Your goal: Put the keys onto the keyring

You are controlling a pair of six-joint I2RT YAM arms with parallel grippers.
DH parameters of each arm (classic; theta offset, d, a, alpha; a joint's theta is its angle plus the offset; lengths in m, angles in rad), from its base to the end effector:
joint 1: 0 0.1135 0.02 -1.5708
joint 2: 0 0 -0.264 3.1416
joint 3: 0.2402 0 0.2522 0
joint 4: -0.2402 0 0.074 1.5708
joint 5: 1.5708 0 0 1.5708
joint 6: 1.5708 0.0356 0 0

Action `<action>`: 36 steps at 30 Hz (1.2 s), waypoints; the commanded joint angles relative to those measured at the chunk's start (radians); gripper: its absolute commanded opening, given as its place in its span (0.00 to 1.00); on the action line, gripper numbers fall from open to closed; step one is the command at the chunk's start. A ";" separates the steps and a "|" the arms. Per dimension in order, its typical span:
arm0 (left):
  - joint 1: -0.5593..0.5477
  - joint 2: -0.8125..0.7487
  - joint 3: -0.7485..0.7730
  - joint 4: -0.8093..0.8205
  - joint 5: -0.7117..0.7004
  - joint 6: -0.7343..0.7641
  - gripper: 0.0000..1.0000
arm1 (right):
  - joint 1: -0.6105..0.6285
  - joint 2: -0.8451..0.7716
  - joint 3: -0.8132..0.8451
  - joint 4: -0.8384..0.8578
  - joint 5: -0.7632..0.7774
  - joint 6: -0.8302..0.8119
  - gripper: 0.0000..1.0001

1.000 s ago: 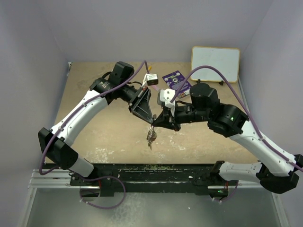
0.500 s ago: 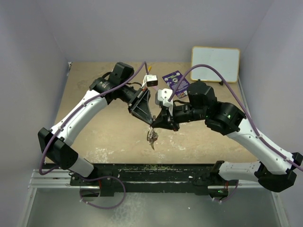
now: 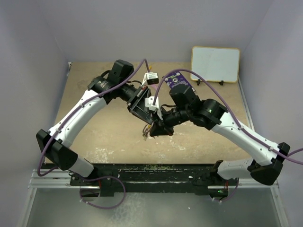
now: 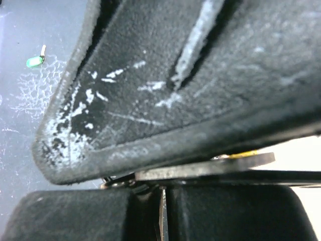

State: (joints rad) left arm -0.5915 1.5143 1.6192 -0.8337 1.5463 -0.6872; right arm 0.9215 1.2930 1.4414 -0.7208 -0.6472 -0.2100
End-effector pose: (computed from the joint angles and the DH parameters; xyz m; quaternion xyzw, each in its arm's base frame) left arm 0.2278 -0.1959 0.4125 -0.2538 -0.6661 0.6860 0.1456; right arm 0.1444 0.2257 0.4075 -0.5747 0.6211 0.4198 0.3282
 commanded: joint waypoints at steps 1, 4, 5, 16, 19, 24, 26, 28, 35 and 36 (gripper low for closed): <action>-0.031 -0.014 0.059 0.097 0.202 -0.002 0.04 | 0.021 0.009 -0.010 0.016 0.028 -0.010 0.00; -0.030 -0.015 0.044 0.112 0.202 -0.007 0.04 | 0.017 -0.042 -0.015 0.018 0.082 0.009 0.00; -0.025 -0.014 0.029 0.145 0.202 -0.015 0.04 | 0.017 -0.069 -0.016 0.021 0.129 0.018 0.00; 0.273 0.210 -0.053 0.817 0.190 -0.308 0.04 | 0.011 -0.388 -0.058 0.151 0.738 0.307 0.94; 0.279 0.323 -0.015 0.967 0.176 -0.362 0.04 | 0.004 -0.337 -0.033 0.119 0.967 0.404 1.00; 0.287 0.495 -0.002 1.118 0.067 -0.451 0.04 | -0.081 -0.132 0.059 -0.017 1.191 0.618 1.00; 0.288 0.517 -0.033 1.163 0.031 -0.482 0.05 | -0.126 -0.125 0.061 -0.002 1.181 0.667 1.00; 0.286 0.512 -0.069 1.136 0.004 -0.470 0.06 | -0.163 -0.140 0.051 0.033 1.175 0.700 1.00; 0.292 0.521 0.047 0.128 -0.367 0.379 0.21 | -0.186 -0.135 0.086 0.009 1.190 0.747 1.00; 0.294 0.523 0.055 0.079 -0.391 0.416 0.21 | -0.186 -0.124 0.100 -0.002 1.194 0.756 1.00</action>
State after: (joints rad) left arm -0.3031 2.0697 1.5818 -0.2935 1.3617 -0.7063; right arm 0.7372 1.1728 1.4681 -0.7174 0.4900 0.4770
